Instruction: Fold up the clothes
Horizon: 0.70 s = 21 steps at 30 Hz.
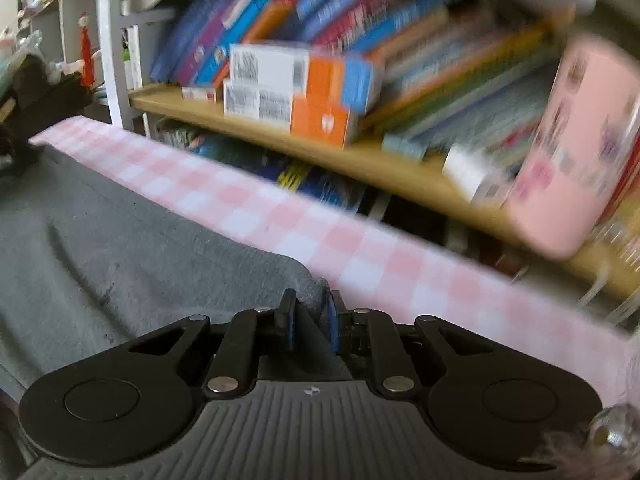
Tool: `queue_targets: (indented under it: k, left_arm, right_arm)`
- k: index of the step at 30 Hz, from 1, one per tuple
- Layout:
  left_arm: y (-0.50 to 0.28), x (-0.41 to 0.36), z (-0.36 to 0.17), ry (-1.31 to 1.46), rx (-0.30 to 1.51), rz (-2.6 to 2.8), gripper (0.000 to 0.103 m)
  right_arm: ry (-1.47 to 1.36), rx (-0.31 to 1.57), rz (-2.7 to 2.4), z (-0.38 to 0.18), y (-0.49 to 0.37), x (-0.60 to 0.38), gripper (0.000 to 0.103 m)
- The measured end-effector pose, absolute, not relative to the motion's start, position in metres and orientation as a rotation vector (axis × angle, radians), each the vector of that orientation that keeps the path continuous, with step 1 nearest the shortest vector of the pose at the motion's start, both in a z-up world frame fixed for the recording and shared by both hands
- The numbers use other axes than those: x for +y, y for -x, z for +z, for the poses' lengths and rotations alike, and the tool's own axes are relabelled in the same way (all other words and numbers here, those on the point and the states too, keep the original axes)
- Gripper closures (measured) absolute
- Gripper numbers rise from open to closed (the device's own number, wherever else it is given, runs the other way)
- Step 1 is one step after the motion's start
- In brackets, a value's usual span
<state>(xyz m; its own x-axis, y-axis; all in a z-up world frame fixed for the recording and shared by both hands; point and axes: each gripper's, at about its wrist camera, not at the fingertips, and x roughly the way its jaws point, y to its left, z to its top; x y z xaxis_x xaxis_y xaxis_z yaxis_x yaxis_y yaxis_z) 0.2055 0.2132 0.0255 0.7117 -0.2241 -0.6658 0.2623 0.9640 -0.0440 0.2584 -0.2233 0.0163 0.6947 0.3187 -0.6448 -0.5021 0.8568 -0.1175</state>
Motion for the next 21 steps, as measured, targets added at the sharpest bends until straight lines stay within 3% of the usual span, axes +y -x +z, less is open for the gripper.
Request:
queue_targets:
  k: [14, 21]
  left_arm:
    - [-0.048, 0.222, 0.085, -0.008, 0.479, -0.344, 0.096]
    - [0.031, 0.222, 0.058, 0.032, 0.535, -0.336, 0.095]
  right_arm:
    - [0.366, 0.313, 0.403, 0.067, -0.065, -0.245, 0.089]
    - [0.414, 0.405, 0.416, 0.033, 0.03, -0.26, 0.085]
